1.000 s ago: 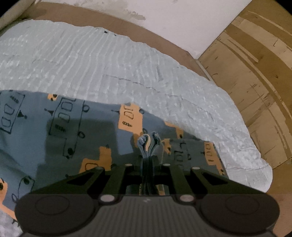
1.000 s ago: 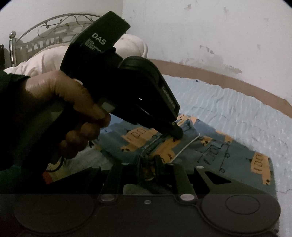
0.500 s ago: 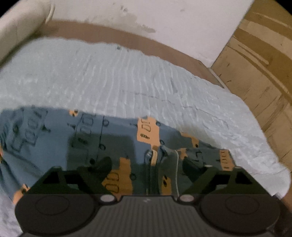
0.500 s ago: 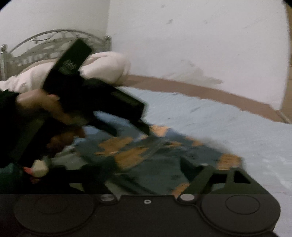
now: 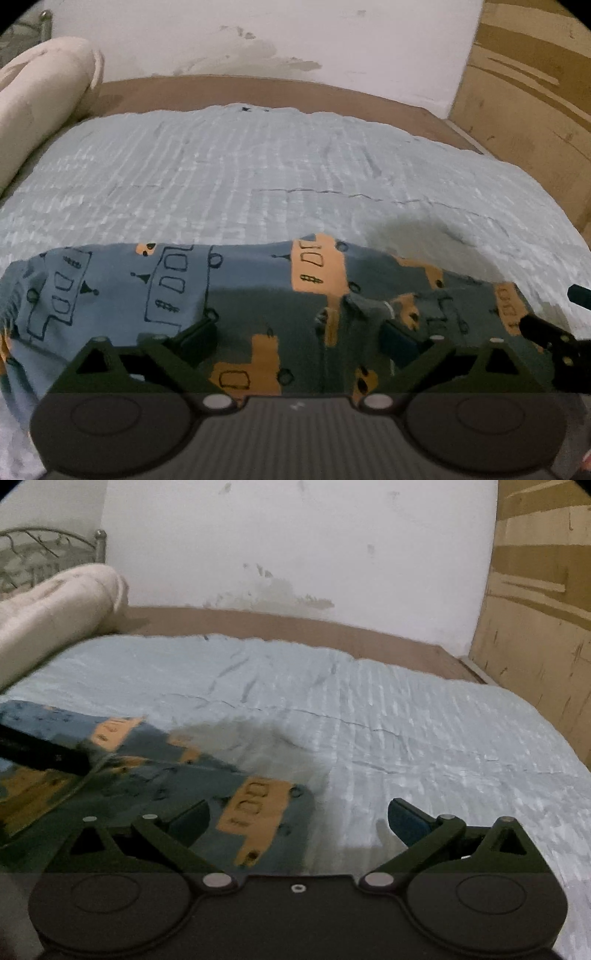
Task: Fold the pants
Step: 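Release the pants and lift both grippers away from the fabric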
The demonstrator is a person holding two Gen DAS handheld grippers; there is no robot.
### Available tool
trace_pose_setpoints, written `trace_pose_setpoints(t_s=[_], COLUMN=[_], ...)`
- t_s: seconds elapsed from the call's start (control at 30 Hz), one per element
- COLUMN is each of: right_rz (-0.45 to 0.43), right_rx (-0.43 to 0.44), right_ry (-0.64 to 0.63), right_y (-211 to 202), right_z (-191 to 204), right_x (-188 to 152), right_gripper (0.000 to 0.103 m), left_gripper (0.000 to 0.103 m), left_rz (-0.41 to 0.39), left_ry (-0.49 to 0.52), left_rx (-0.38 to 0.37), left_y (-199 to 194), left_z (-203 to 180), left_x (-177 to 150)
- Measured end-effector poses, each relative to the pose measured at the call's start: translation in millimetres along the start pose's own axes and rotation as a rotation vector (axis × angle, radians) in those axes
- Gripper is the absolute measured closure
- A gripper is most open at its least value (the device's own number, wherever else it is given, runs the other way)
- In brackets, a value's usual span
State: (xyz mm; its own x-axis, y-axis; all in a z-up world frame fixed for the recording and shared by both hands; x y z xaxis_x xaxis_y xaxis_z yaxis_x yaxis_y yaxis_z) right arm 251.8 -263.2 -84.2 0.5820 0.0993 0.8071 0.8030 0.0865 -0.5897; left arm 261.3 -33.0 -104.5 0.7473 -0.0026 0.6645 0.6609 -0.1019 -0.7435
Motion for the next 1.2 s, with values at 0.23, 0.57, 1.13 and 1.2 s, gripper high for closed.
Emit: trace_pose_setpoints(t_s=[0.23, 0.57, 1.13, 1.2], right_rz=[0.091, 0.038, -0.028, -0.04], right_rx=[-0.134, -0.124, -0.043, -0.031], right_ry=[0.014, -0.052, -0.092, -0.106], right_y=[37, -46, -83, -87], right_z=[-19, -4, 56, 62], right_x=[-7, -38, -58, -53], right_gripper=[0.001, 0.001, 0.001, 0.001], left_gripper=[0.001, 0.001, 0.0, 0.0], left_rz=[0.013, -0.002, 0.006, 0.007], left_ry=[-0.019, 0.086, 0.006, 0.008], left_rx=[0.003, 0.075, 0.051, 0.051], left_y=[9, -36, -64, -67], left_z=[9, 1, 17, 18], left_x=[-6, -43, -55, -55])
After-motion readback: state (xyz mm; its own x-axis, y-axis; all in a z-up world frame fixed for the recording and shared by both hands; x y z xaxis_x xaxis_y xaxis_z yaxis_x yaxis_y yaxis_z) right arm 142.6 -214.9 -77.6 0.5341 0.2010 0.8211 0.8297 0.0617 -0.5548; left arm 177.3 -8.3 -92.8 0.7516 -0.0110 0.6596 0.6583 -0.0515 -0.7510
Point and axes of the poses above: each gripper's, at about its wrist camera, not at the fingertips, and y roughly the way its jaws point, z to its left, x to its top, the point moved 5 cm from there along y, roughly the way its jaws point, and after that the axes turned 6 degrees about y, right-handed, at the moved point
